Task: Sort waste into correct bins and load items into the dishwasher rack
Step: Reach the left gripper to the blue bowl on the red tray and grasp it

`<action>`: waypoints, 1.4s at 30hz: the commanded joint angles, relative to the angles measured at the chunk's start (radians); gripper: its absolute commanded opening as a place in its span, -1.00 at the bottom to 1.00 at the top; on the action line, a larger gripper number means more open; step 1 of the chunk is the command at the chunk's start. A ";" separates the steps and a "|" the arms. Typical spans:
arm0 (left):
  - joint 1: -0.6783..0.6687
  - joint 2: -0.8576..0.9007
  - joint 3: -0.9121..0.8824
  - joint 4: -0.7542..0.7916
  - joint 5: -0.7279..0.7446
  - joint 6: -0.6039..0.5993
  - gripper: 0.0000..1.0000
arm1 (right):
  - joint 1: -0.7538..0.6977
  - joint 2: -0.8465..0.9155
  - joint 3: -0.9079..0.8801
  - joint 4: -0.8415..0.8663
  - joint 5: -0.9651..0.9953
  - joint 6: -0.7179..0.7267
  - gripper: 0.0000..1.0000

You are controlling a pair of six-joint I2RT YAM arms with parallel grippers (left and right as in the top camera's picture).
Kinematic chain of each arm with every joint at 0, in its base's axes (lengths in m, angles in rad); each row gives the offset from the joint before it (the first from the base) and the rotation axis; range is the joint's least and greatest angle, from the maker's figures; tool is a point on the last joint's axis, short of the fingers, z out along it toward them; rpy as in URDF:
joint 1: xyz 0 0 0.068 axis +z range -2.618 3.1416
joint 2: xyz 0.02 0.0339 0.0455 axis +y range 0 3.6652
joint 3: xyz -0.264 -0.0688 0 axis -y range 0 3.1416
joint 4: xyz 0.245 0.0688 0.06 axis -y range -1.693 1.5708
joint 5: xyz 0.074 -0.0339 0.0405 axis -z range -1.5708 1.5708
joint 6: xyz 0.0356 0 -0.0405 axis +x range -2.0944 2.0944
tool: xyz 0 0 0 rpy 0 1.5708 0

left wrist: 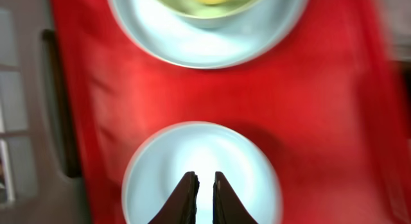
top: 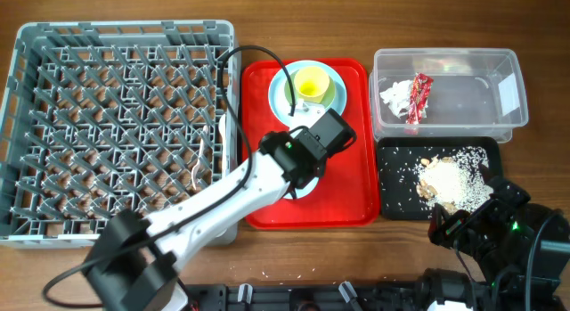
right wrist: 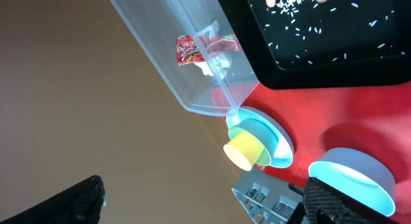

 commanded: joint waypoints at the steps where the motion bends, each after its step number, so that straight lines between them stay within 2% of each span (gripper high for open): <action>1: -0.030 -0.037 0.018 -0.002 0.189 0.006 -0.79 | -0.006 -0.005 0.009 0.001 -0.008 0.059 0.99; 3: -0.050 -0.027 0.018 -0.012 0.287 0.006 -0.47 | -0.006 -0.005 0.008 0.001 -0.008 0.059 1.00; 6: -0.088 0.003 0.018 -0.029 0.253 0.006 -0.19 | -0.006 -0.005 0.008 0.001 -0.008 0.059 1.00; 7: -0.098 0.016 0.017 -0.028 0.233 0.006 -0.14 | -0.006 -0.005 0.008 0.001 -0.008 0.059 0.99; 14: -0.104 0.101 0.014 -0.007 0.227 0.006 -0.14 | -0.006 -0.005 0.008 0.001 -0.008 0.058 0.99; 16: -0.104 0.134 0.014 0.001 0.198 0.006 -0.18 | -0.006 -0.005 0.008 0.001 -0.008 0.059 1.00; 18: -0.104 0.165 0.013 0.000 0.116 0.006 -0.42 | -0.006 -0.005 0.008 0.001 -0.008 0.058 1.00; 20: -0.101 0.189 0.013 0.004 0.077 0.002 -0.43 | -0.006 -0.005 0.008 0.001 -0.008 0.059 0.99; 25: -0.100 0.224 0.013 0.012 0.104 -0.005 -0.45 | -0.006 -0.005 0.008 0.001 -0.008 0.059 1.00; 28: -0.102 0.237 0.007 0.012 0.127 -0.005 -0.57 | -0.006 -0.005 0.008 0.001 -0.008 0.059 0.99; 31: -0.103 0.237 0.004 0.011 0.126 -0.005 -0.59 | -0.006 -0.005 0.008 0.001 -0.008 0.059 0.99; 35: -0.098 0.237 0.004 0.011 0.126 -0.005 -0.92 | -0.006 -0.005 0.008 0.001 -0.008 0.059 0.99; 42: -0.096 0.237 0.005 0.002 0.115 -0.004 -0.85 | -0.006 -0.005 0.008 0.001 -0.008 0.059 0.99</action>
